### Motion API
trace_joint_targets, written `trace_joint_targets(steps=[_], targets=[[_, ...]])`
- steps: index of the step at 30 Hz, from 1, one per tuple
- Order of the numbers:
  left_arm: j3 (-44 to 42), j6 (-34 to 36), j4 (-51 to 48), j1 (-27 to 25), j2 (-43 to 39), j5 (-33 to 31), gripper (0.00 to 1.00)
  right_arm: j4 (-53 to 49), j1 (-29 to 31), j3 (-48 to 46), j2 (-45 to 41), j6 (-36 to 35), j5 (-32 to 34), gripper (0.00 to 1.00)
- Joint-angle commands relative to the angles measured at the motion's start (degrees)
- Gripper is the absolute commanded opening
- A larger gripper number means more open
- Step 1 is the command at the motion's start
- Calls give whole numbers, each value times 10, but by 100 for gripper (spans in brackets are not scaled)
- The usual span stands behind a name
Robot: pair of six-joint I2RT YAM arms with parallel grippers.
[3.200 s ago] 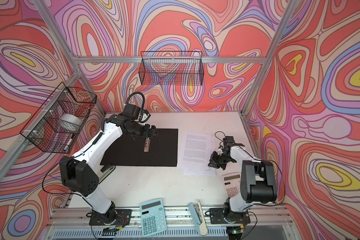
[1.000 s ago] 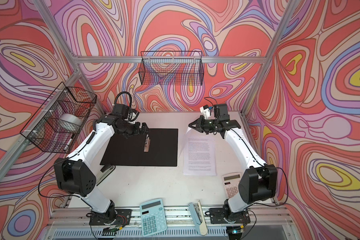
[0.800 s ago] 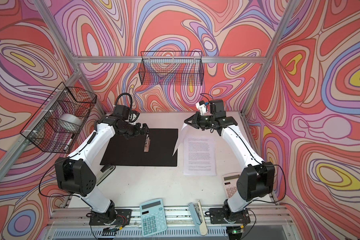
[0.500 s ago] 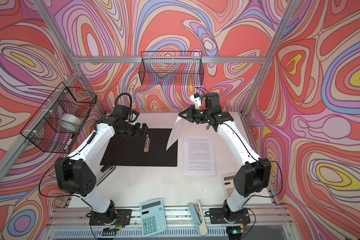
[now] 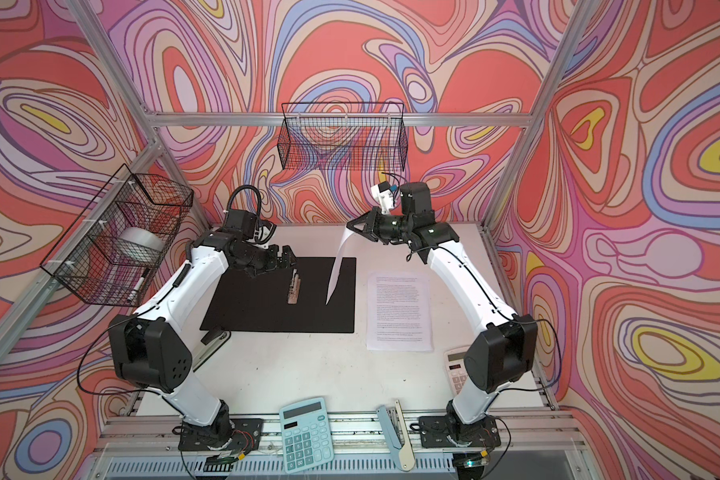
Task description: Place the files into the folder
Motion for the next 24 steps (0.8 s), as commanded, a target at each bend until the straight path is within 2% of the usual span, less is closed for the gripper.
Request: trace_joint_targets(steps=[1,12,24], targets=[[3,-3,5,3,-13,-9,100,17,2,-23,-10,-3,16,0],[1,-3,5,3,-11,-5,100,28,2,-136,-35,-6,48,0],[1,-6,6,3,-3,4,100,-22,2,-210,-81,-30,136,0]])
